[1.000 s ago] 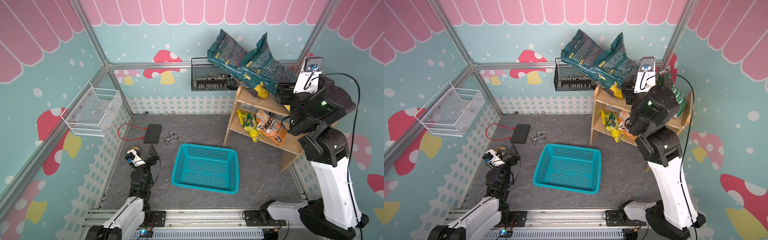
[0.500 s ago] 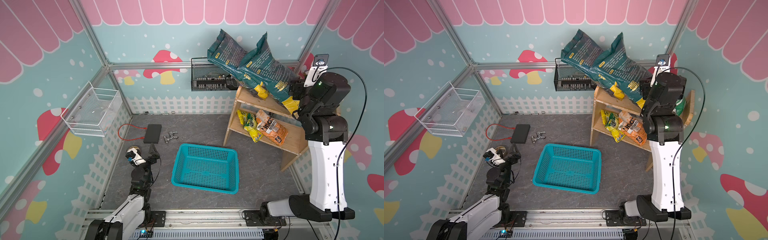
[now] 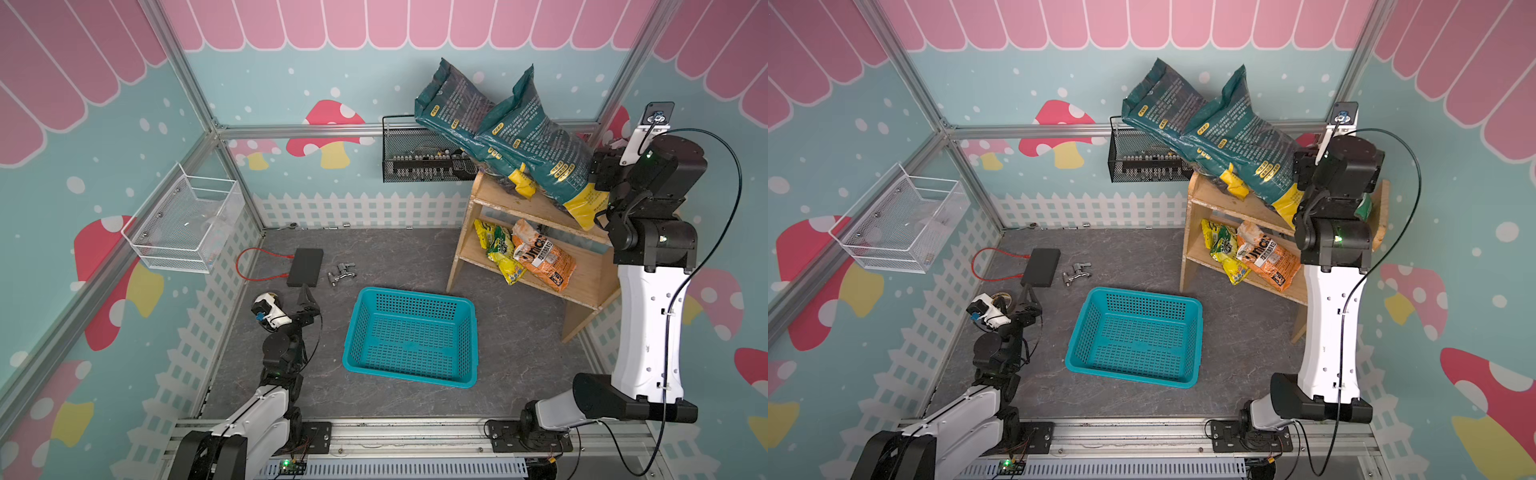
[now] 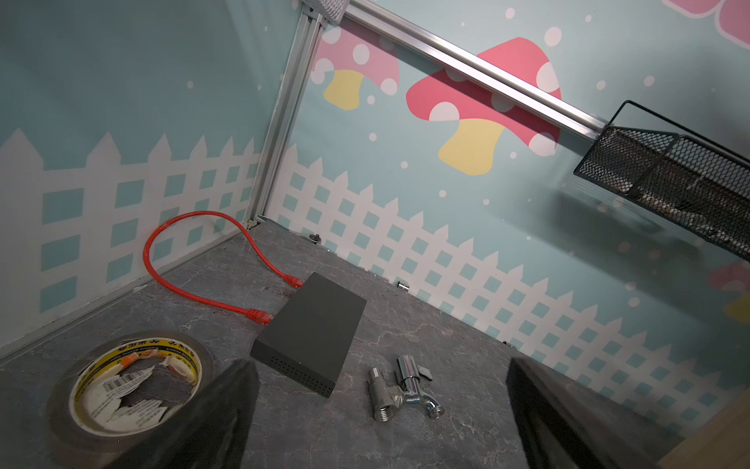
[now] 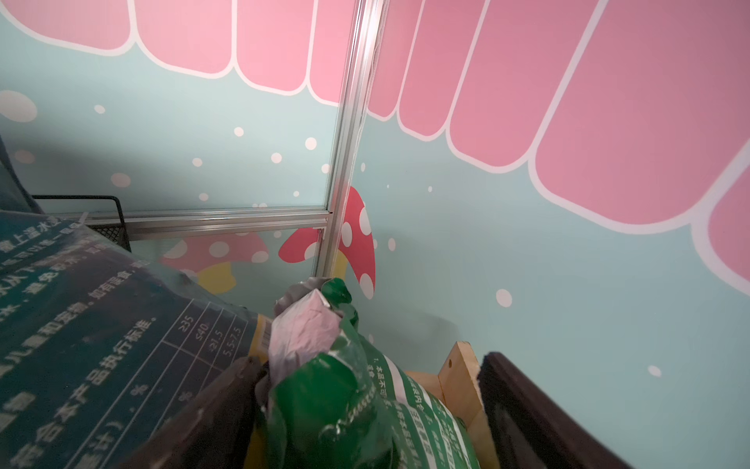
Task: Take down the fertilizer bag from the shelf
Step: Pick up the fertilizer bag from the shelf.
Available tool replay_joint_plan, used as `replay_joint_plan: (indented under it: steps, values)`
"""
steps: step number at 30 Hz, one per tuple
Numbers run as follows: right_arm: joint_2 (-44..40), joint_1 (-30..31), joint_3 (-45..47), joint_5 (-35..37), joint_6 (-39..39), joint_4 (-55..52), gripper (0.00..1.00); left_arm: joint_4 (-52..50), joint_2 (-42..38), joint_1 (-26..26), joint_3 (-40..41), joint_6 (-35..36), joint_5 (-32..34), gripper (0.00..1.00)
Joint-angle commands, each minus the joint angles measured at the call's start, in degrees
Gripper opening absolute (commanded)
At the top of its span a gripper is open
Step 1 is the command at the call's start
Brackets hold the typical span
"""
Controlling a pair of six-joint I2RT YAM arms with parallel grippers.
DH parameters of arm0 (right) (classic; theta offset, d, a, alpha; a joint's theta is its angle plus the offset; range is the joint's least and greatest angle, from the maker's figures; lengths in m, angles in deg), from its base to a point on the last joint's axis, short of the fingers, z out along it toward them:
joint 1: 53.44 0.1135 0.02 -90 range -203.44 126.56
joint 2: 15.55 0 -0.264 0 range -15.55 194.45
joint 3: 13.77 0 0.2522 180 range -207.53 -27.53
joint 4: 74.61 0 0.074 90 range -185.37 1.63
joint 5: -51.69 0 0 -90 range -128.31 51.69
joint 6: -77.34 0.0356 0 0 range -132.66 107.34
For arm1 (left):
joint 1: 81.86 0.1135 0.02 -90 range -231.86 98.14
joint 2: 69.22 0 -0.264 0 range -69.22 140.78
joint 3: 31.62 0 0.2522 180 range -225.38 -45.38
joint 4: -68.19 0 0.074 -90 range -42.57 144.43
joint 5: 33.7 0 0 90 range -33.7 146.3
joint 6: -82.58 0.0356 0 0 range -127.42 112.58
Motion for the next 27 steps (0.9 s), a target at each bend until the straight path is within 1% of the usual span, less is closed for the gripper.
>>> replay_joint_plan:
  steps: [1,5,7,9,10,12,15,16,21,27]
  values:
    - [1.9,-1.4,-0.1,-3.0,1.2,-1.9,0.74,0.9,0.6,0.3,-1.8,1.0,-1.0,0.99]
    - [2.1,-2.7,-0.3,-5.6,2.2,-2.2,0.50,1.1,0.9,0.3,-2.0,1.0,-1.0,0.99]
    - [2.0,-3.5,-0.3,-6.5,2.8,-2.2,0.34,1.2,0.9,0.3,-2.0,1.0,-1.1,0.99]
    - [1.9,-4.0,-0.3,-7.3,3.4,-2.3,0.23,1.1,1.0,0.3,-2.0,1.0,-1.1,0.99]
    - [1.8,-4.3,-0.3,-7.8,3.7,-2.4,0.18,1.2,1.0,0.3,-2.0,1.0,-1.2,0.99]
    - [1.5,-5.0,-0.3,-8.5,4.6,-2.5,0.13,1.0,0.9,0.3,-2.0,1.1,-1.2,0.99]
    - [0.8,-6.4,-0.4,-10.0,7.1,-2.7,0.02,1.1,1.1,0.3,-2.0,1.0,-1.2,0.99]
    - [0.5,-6.7,-0.5,-10.2,7.9,-2.8,0.00,1.2,1.1,0.3,-2.0,1.0,-1.2,0.99]
    - [-0.9,-7.4,-2.0,-11.3,11.3,-2.9,0.00,1.1,1.3,0.3,-2.0,1.0,-1.2,0.99]
    - [-3.8,-7.4,-3.9,-10.7,14.1,-2.8,0.00,1.2,1.4,0.3,-2.1,0.9,-1.4,0.99]
